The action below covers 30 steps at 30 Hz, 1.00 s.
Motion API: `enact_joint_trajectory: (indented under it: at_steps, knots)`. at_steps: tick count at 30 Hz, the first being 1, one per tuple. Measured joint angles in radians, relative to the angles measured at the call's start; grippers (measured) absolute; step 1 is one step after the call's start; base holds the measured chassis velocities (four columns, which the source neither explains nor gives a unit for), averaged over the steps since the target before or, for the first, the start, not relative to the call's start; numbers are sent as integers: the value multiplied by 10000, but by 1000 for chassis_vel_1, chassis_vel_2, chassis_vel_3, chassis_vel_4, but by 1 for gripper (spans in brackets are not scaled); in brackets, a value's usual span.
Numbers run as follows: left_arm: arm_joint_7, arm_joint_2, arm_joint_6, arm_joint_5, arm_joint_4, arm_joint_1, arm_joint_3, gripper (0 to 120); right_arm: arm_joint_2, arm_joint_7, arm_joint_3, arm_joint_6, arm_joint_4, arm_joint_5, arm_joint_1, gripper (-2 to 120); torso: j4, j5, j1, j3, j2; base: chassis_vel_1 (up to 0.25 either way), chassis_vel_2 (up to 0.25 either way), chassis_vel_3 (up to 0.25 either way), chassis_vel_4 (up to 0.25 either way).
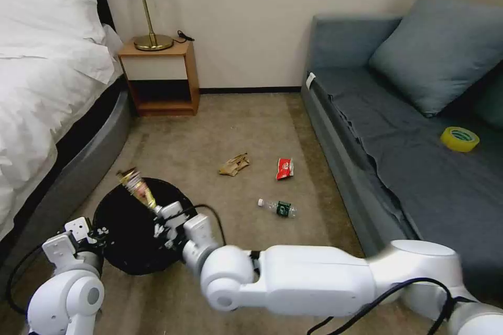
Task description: Pick up the trash bin, then pick up the garbage on the floor and place it into the trash bin.
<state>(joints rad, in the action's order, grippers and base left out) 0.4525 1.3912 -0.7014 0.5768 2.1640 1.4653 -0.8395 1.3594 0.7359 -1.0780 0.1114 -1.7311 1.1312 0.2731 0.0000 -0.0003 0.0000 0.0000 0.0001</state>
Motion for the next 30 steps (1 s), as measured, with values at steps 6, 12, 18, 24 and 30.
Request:
enact_joint_trajectory:
  at_steps: [6,12,18,24,30]
  knots:
    - [4,-2,0,31,58,43,-54,3,239,-28,-116,0,424,-190,140,13,0,1,0,0,0,0,0,0,0]
    - [4,-13,0,63,77,46,-75,3,237,-7,-92,-1,358,-250,149,36,0,2,0,0,-1,0,0,0,0]
    - [4,3,0,67,94,46,-74,3,201,9,-44,-3,285,-267,120,53,0,2,0,0,0,0,0,0,0]
    - [2,63,0,68,115,39,-48,3,165,29,35,-2,173,-386,104,79,0,3,0,0,-1,0,0,0,0]
    - [0,97,26,77,132,52,-45,3,-278,-6,1138,-113,-470,-892,-90,98,1,3,0,0,-2,0,0,0,0]
